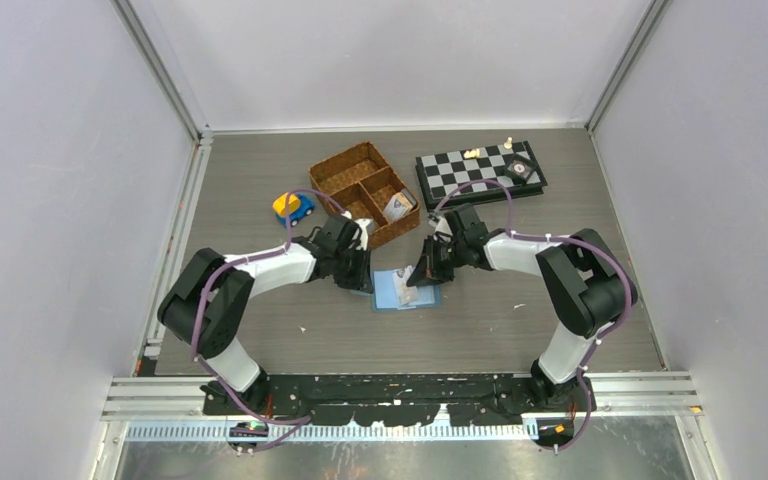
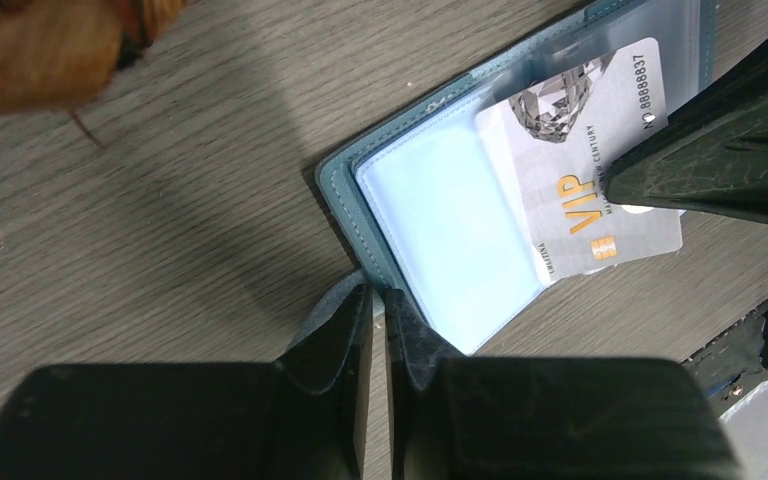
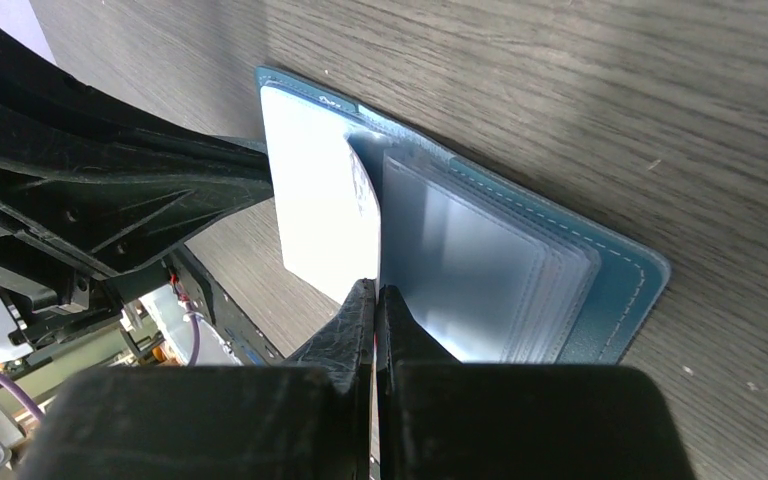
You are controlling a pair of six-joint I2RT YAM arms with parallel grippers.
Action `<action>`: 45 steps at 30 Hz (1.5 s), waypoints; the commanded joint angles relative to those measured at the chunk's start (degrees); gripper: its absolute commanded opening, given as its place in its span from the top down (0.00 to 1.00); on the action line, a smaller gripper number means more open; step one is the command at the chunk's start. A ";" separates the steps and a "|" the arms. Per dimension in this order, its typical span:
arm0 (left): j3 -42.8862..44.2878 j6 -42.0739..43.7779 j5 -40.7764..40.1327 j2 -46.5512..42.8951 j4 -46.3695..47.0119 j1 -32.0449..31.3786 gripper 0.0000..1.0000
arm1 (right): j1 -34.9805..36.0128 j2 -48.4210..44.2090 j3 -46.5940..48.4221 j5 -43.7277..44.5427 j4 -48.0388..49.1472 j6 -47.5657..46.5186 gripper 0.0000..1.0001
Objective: Put the credit cards into the card holder
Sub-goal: Insert the credit card into the card holder.
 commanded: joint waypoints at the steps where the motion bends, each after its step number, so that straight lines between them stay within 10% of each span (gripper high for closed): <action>1: 0.54 0.70 0.36 2.13 0.39 -0.46 0.90 | 0.98 1.63 0.18 3.61 0.87 -1.14 0.99; 16: 0.55 0.84 0.52 1.95 -0.13 -0.51 1.00 | 2.10 0.59 -3.93 7.31 4.28 2.35 0.99; 45: 0.38 0.84 0.08 1.44 -0.68 -0.52 1.00 | 7.64 -5.76 0.48 18.66 -5.48 -0.61 0.60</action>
